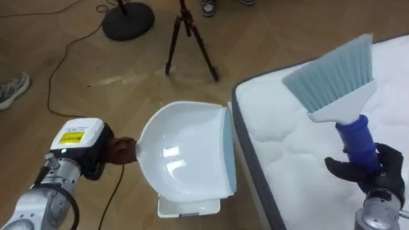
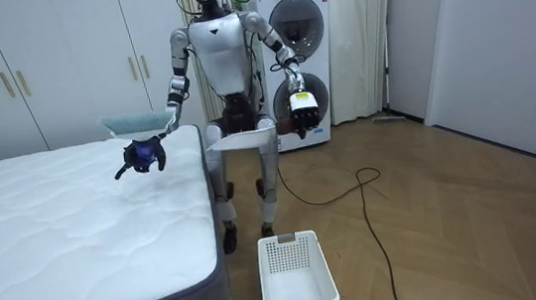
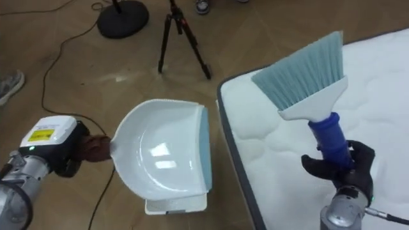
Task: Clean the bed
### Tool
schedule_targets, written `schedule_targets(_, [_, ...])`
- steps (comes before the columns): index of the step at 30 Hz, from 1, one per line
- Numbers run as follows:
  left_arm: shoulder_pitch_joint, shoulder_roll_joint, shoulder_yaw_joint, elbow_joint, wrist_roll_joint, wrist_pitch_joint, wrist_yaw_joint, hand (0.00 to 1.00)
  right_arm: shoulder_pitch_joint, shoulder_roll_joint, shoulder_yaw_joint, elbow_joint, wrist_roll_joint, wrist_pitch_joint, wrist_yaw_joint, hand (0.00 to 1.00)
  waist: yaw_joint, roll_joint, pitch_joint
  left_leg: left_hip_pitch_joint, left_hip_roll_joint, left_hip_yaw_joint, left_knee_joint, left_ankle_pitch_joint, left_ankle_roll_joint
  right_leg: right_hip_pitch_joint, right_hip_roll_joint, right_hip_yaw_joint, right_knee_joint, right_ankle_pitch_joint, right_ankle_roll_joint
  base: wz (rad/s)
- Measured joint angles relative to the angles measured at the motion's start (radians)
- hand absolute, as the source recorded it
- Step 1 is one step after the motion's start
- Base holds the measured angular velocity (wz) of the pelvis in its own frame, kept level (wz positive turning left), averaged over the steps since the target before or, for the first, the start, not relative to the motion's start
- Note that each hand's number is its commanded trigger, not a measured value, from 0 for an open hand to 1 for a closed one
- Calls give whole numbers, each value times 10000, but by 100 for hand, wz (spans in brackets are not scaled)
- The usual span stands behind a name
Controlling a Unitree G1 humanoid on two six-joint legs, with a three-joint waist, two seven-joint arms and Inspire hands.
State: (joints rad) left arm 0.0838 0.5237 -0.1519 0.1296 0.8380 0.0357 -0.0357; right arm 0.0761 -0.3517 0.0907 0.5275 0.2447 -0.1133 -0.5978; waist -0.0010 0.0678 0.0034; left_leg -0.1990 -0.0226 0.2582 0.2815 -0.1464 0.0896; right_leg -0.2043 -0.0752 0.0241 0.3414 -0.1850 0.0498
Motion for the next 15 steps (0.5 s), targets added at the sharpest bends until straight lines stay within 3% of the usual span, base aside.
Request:
schedule_targets(4, [1,-226,4,-296,-259,-145,17,100,426,4,8,-370,-94,-1,79,0,-39,-115,44,507,218,713,-4,-178,-65,154,118,336,-26,102,-27,-64])
schedule_targets(5, [0,-331,70,-434,-372,-149,33,100,446,4,6,-379,-89,13,140,0,5,-144,61,637,334,1054,50,-285,-97,122,222,558,8,160,-42,-90])
schedule_targets(7, [-7,-503,168,-600,-410,-158,63,100,439,4,-2,-418,-87,19,232,0,5,-152,59,783,516,1604,153,-457,-136,12,348,580,46,304,-112,-102])
schedule_targets(11, [-15,-766,421,-635,-852,-205,322,100,365,6,40,-638,-88,70,530,0,12,-312,107,1242,870,3151,181,-767,-226,-250,731,488,-179,926,-397,-122])
schedule_targets(13, [-23,-791,427,-636,-1035,-254,633,100,208,41,55,-638,-57,140,557,0,-64,-302,62,1304,1293,4024,50,-843,-200,-116,931,-17,-745,1463,-493,-129])
schedule_targets(14, [-6,-926,459,-567,-1171,-268,805,100,104,58,53,-619,-60,194,552,0,86,-314,120,1515,1454,4748,-49,-907,-233,-112,691,-1347,93,1059,-763,-152])
schedule_targets(15, [182,-1178,452,-565,-1415,-234,950,100,104,52,53,-616,-29,190,525,0,78,-331,110,1954,1448,5382,-287,-929,-281,232,315,-2323,946,380,-710,-155])
